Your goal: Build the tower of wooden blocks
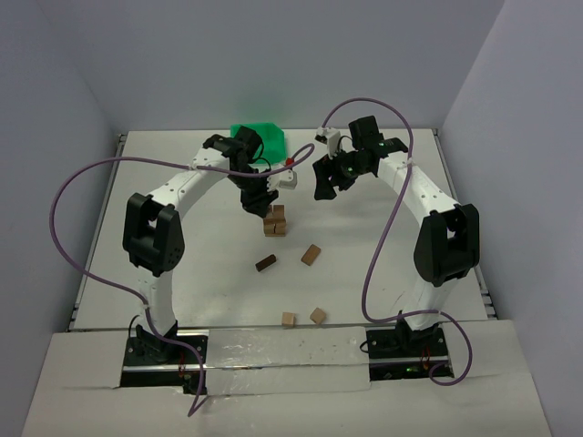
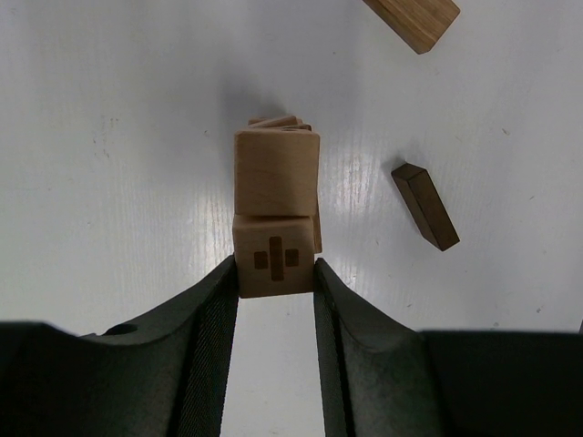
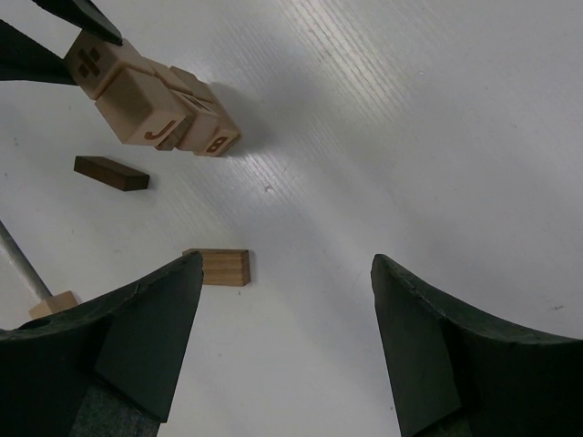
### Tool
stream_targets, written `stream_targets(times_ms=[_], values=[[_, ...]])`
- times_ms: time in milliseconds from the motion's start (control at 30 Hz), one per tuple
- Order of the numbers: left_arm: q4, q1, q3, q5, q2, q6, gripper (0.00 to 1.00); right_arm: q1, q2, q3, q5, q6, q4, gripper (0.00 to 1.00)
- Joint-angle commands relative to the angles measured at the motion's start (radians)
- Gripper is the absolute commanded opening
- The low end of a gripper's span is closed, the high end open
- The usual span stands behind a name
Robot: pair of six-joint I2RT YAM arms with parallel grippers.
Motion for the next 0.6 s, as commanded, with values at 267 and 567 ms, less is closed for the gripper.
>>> stream_targets(times_ms=[267,567], values=[[-0.026,-0.009,0.047,0.017,-0.029,-0.002,0.68,0.011,-0.035,0.026,-0.014,0.002,0.006,0.82],[-0.043,0.028,0.086,0.035,-0.179,-0.037,0.78,0.012,-0.089,0.035,0.027,-0.008,-0.005,0.82]])
